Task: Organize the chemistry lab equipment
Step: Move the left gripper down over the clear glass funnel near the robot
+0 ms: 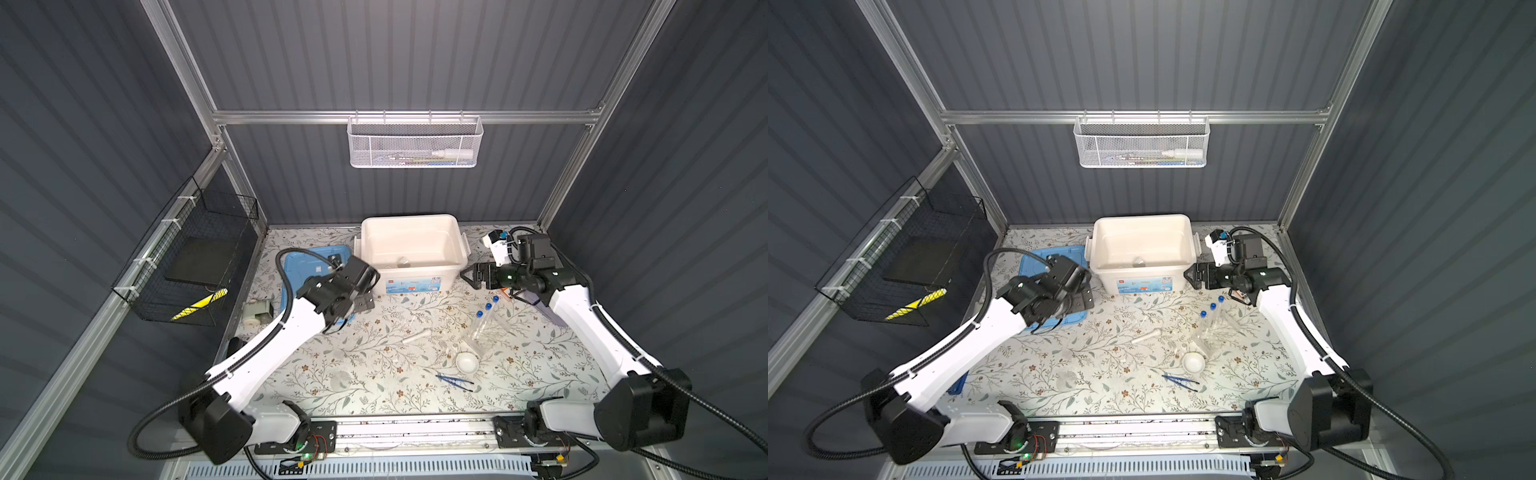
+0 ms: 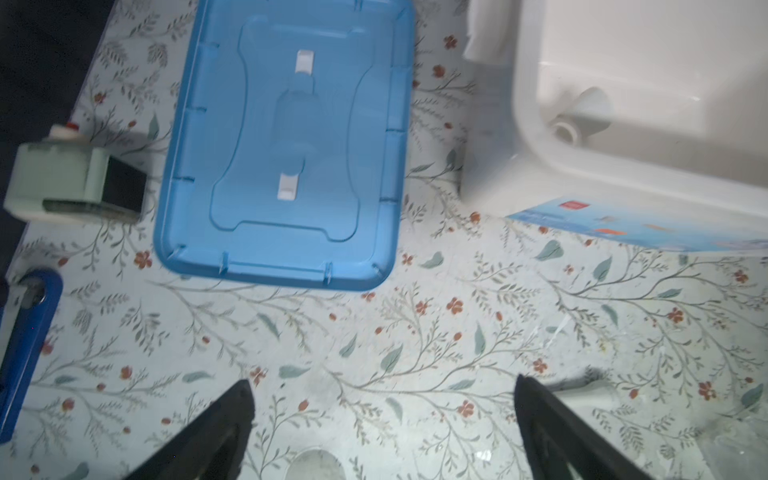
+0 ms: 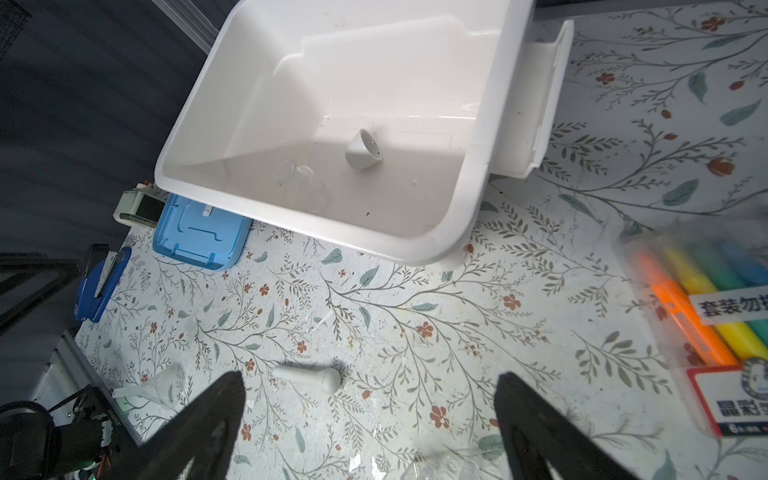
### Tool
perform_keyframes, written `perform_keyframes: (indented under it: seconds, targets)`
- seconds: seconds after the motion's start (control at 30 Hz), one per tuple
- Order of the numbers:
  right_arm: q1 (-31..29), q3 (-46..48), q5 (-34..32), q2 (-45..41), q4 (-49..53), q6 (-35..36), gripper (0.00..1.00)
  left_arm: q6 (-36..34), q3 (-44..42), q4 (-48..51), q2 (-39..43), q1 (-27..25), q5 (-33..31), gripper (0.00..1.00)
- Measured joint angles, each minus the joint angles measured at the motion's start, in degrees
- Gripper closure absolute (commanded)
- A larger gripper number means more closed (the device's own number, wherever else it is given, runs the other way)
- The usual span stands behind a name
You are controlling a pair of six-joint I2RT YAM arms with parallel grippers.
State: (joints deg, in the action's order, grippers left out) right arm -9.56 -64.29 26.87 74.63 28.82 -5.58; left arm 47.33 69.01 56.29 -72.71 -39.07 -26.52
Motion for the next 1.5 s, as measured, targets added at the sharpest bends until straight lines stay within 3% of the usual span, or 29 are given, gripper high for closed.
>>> perform_keyframes:
  seconds: [0.2, 0.33, 0.53, 0.77, 1.07, 1.37, 1.5]
  targets:
    - [-1.4, 1.4, -1.2, -2.6, 0.1, -0.8, 0.05, 7.0, -7.3, 4.0, 5.2, -0.7, 1.0, 0.17]
    - [-1.8, 2.2, -1.7, -3.3, 0.2, -1.5, 0.05, 11.0, -12.9, 5.2, 7.2, -1.7, 3.2, 0.22]
    - [-2.3, 3.5, -2.7, -3.9, 0.7, -2.1, 0.05, 18.0, -19.6, 5.6, 10.2, -7.3, 5.3, 0.28]
    - [-2.6, 3.9, -3.0, -4.2, 1.5, -2.1, 0.05, 24.0, -21.3, 4.5, 8.6, -13.0, 5.8, 0.43]
    - [-2.7, 4.7, -3.3, -4.7, 1.7, -2.1, 0.05, 29.7, -24.5, 4.0, 8.5, -17.1, 6.7, 0.45]
    - [-2.7, 5.0, -3.3, -4.7, 1.7, -2.1, 0.05, 32.3, -25.4, 3.9, 8.5, -18.0, 7.1, 0.57]
    - [-2.7, 5.0, -3.3, -4.7, 1.7, -2.1, 0.05, 32.9, -26.7, 3.9, 8.5, -18.2, 7.3, 0.58]
